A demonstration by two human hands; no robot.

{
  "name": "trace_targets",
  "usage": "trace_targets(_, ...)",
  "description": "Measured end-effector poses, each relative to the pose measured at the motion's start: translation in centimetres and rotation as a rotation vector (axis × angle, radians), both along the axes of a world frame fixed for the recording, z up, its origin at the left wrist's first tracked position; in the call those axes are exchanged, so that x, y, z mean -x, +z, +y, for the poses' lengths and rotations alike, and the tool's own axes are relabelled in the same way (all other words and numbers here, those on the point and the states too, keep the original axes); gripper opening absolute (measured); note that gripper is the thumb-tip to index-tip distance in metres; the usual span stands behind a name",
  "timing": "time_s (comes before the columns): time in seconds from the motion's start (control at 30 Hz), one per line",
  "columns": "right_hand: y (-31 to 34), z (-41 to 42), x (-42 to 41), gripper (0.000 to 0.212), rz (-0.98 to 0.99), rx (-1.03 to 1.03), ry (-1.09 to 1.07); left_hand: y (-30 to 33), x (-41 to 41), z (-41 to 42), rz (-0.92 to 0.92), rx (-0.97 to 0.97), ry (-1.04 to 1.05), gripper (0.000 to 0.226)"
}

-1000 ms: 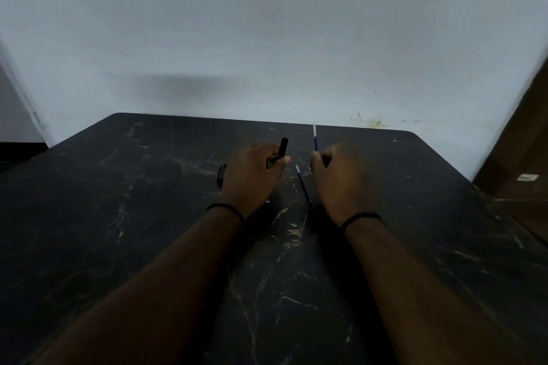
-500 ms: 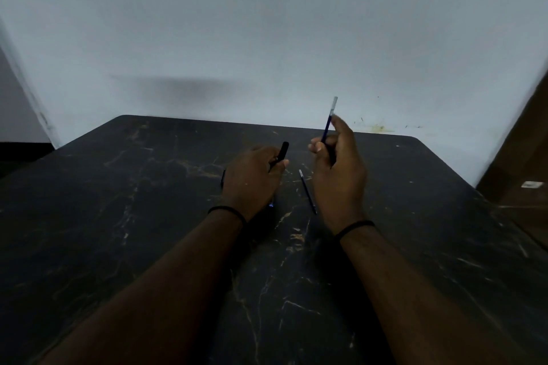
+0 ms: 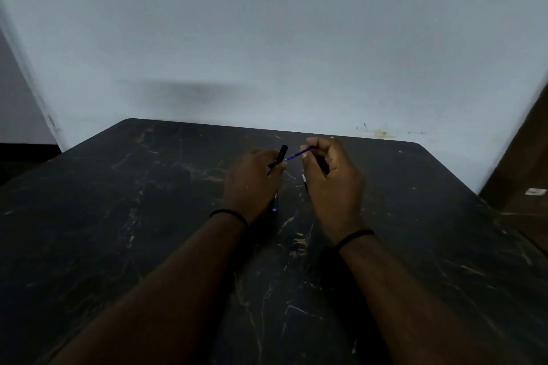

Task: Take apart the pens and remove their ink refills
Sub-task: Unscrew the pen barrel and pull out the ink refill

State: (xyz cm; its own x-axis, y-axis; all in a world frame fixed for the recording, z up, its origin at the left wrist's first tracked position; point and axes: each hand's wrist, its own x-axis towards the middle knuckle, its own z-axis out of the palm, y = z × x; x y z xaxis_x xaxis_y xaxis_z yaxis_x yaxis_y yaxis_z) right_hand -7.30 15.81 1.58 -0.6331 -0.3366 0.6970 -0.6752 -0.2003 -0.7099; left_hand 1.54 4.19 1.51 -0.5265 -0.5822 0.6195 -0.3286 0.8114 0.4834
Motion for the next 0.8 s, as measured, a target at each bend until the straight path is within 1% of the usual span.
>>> trace_targets(0.1,0.1,0.1,-0.4,0.012,-0.001,0.017,-0.01,0.1,-0.1,0.1,0.005,0.023,0.013,0.018)
trace_targets(0.17,0.3,0.2,-0.8,0.024,-0.007,0.064,-0.014,0.1,-0.2,0.2,-0.002,0.029,0.01,0.018)
trace_targets(0.23,0.6,0.3,-0.8,0.037,0.033,0.102,-0.043,0.2,-0.2,0.3,-0.008,0.044,0.006,0.021)
trace_targets(0.33,0.8,0.6,-1.0,0.04,0.094,0.129,-0.045,0.5,-0.4,0.5,-0.025,0.081,-0.007,0.022)
trace_targets(0.47,0.8,0.6,-1.3,0.048,0.095,0.122,-0.035,0.7,-0.5,0.9,-0.015,0.124,-0.012,0.023)
trace_targets(0.63,0.7,0.6,-1.2,0.042,0.09,0.046,-0.066,0.9,-0.6,1.1,-0.055,0.163,-0.05,0.025)
trace_targets(0.73,0.7,0.8,-1.1,0.04,0.133,-0.046,-0.118,1.1,-0.6,1.3,-0.065,0.19,-0.068,0.024)
trace_targets(0.8,0.6,0.8,-0.9,0.032,0.164,-0.114,-0.126,1.2,-0.4,1.5,-0.06,0.177,-0.082,0.023)
